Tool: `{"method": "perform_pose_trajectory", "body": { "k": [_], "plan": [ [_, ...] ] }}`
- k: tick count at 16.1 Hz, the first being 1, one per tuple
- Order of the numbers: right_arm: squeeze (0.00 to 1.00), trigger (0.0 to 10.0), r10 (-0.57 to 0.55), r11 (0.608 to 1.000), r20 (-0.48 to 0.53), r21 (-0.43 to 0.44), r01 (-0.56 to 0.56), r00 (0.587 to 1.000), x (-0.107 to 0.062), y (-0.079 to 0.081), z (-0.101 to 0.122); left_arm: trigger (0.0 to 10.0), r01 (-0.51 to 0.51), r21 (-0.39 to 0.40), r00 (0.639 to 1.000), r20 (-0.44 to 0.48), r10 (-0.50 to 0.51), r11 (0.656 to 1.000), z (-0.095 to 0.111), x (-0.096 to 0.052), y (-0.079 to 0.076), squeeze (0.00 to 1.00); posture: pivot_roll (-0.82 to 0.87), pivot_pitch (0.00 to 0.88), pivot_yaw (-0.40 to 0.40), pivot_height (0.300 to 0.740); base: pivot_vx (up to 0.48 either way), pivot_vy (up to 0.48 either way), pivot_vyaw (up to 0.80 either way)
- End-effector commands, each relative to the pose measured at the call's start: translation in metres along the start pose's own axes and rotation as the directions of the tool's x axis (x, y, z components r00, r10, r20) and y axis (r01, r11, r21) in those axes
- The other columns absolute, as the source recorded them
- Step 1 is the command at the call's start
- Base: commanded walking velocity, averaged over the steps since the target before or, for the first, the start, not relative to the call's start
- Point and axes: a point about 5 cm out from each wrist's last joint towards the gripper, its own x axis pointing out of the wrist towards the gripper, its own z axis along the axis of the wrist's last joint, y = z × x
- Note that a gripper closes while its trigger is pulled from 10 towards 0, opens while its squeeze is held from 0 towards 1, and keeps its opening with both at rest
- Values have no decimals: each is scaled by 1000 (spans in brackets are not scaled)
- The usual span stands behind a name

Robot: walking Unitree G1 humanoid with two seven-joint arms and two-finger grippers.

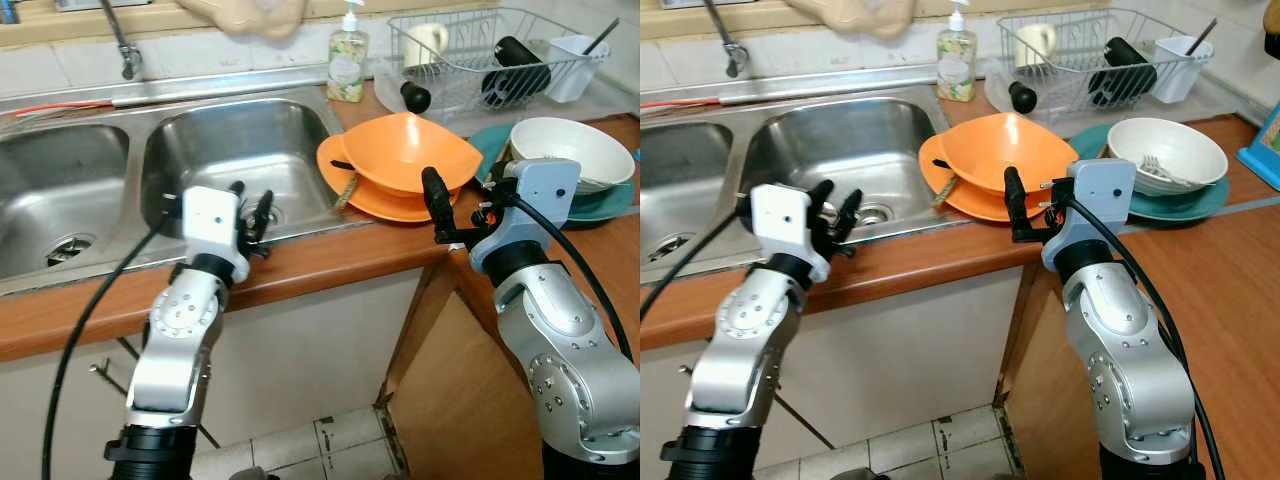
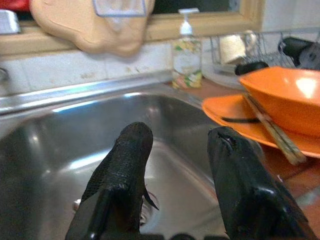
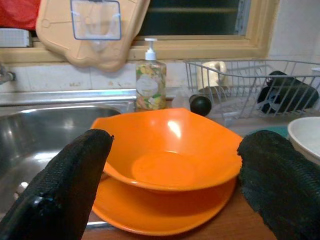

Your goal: Kitchen organization

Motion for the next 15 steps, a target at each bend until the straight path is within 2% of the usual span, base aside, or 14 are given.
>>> {"method": "perform_pose_trajectory", "body": {
  "k": [1,10,13,15],
  "plan": [
    [1000,10000,19,1000,24,1,-19,1000,-2,3,3,10000,-4,5,1000,24,4,1000,7,0,2,0,-132,0,49,740,0,0,0],
    [996,10000,35,999,34,1,-35,999,-2,8,0,10000,-7,2,1000,22,7,1000,10,1,5,0,-130,0,57,740,254,0,0],
    [863,10000,27,1000,32,4,-27,999,-1,8,0,10000,0,-2,1000,19,0,1000,10,2,5,0,-129,0,57,740,257,0,-198],
    [839,10000,26,1000,20,12,-26,999,0,7,-1,10000,2,-4,1000,18,-2,1000,10,2,4,0,-129,0,58,740,255,0,-800]
  ]
}}
